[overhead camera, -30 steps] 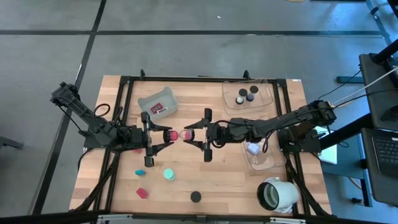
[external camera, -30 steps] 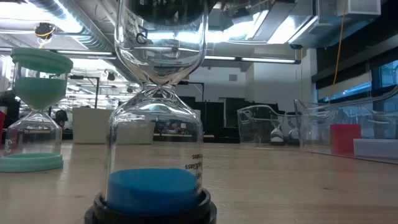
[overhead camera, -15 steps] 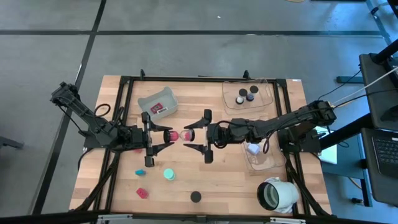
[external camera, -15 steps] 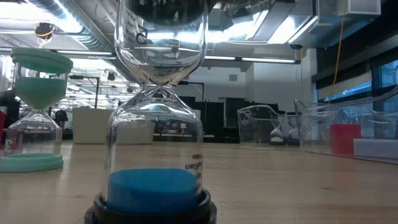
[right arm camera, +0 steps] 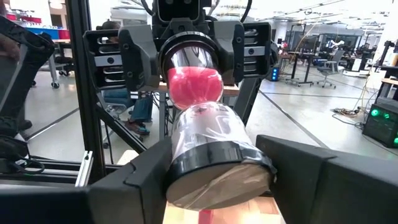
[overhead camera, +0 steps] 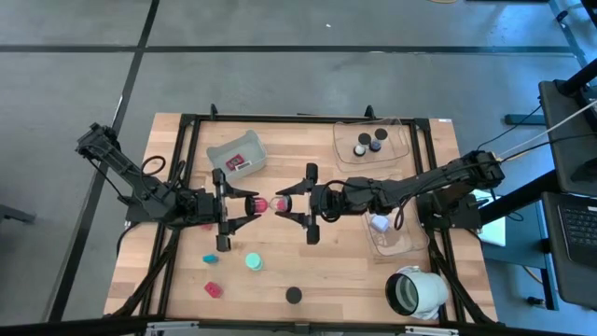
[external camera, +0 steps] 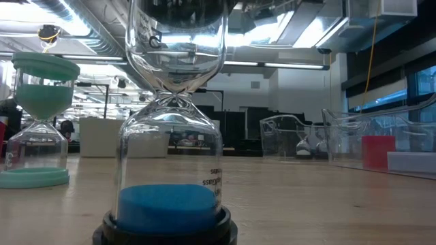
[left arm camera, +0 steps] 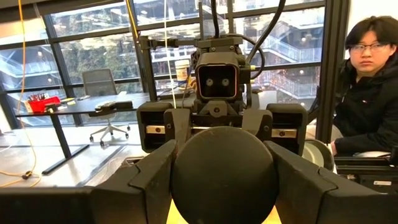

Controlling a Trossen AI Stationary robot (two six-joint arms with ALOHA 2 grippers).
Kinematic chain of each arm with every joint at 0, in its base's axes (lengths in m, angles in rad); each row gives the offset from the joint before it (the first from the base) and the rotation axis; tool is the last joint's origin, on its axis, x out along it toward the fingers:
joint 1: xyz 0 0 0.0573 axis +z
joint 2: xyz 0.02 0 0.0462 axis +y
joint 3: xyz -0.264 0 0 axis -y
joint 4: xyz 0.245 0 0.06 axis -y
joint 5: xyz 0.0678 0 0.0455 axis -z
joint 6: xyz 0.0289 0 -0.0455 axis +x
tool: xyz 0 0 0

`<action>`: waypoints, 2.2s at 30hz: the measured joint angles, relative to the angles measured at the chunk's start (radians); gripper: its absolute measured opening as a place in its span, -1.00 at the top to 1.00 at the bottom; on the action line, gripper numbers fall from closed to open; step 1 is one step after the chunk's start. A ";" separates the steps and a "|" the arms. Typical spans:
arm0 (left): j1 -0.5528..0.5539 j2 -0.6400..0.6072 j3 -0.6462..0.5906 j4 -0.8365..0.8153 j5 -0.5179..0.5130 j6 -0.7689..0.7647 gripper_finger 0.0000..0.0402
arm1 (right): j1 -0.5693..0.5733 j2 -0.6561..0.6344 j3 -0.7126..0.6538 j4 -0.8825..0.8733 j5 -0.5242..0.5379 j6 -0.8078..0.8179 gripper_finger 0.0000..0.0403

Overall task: Pick & Place Office items
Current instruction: Put the orange hourglass into the top transparent bin

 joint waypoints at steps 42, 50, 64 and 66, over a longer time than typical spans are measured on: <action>-0.001 -0.193 0.000 -0.336 -0.226 -0.222 -0.44 | -0.427 -0.082 0.162 -1.575 0.223 0.704 -0.06; 0.009 -0.192 0.000 -0.376 -0.226 -0.225 -0.44 | -0.582 -0.049 0.158 -1.636 0.169 0.719 -0.07; 0.014 -0.190 0.000 -0.489 -0.226 -0.275 -0.44 | -0.694 0.093 0.158 -1.669 -0.030 0.630 -0.07; 0.014 -0.190 0.000 -0.493 -0.226 -0.275 -0.44 | -0.711 0.107 0.158 -1.700 -0.033 0.620 -0.07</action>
